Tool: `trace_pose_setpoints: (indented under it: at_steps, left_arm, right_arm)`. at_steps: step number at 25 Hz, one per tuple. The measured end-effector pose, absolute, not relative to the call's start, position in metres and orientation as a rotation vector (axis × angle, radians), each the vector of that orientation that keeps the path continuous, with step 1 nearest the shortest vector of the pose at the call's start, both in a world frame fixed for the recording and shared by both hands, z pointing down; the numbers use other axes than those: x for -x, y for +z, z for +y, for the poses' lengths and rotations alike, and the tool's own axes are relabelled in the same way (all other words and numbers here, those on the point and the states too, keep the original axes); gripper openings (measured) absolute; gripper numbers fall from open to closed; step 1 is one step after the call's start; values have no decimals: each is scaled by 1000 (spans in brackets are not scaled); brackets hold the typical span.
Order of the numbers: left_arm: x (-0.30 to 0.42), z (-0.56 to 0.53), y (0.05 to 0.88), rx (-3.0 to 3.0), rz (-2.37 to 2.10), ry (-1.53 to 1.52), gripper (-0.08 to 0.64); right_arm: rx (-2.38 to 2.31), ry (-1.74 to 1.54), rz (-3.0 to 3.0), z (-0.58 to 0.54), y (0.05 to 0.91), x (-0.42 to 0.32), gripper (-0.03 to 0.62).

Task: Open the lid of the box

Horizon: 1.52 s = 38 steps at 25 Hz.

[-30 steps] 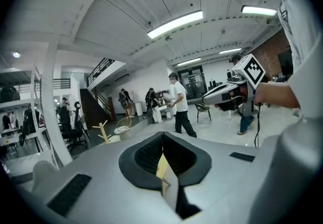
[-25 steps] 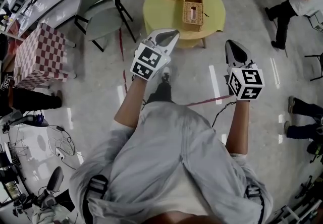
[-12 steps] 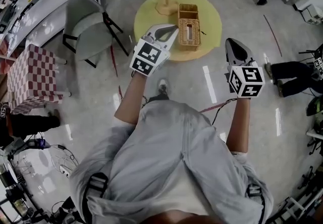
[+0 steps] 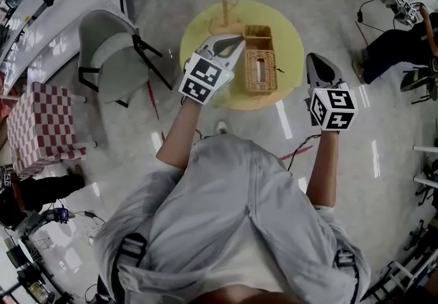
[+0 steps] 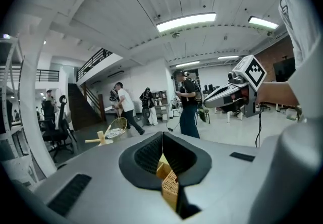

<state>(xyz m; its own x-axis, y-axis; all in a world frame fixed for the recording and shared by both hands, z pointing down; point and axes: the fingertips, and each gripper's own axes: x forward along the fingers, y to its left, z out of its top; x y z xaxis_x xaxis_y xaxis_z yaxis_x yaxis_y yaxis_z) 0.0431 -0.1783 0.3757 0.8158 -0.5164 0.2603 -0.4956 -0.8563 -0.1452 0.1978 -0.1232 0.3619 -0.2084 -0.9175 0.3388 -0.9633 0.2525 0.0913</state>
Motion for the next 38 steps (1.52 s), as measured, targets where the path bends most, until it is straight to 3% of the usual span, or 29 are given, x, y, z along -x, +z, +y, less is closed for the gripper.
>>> trace_pose_setpoints:
  at_steps: [21,26,38]
  left_arm:
    - [-71,-283,468,3064,820,-628,29]
    - [-81,-276,486,3087,945,-677,29]
    - [-76,-248,525,3081,1180,-821,29]
  right_arm:
    - [-1575,421,-2123,-218,489,-227,28]
    - [-1405,483,-2167,-211,519,-238,97]
    - [-1025,497,-2159,-196,602,-233,107]
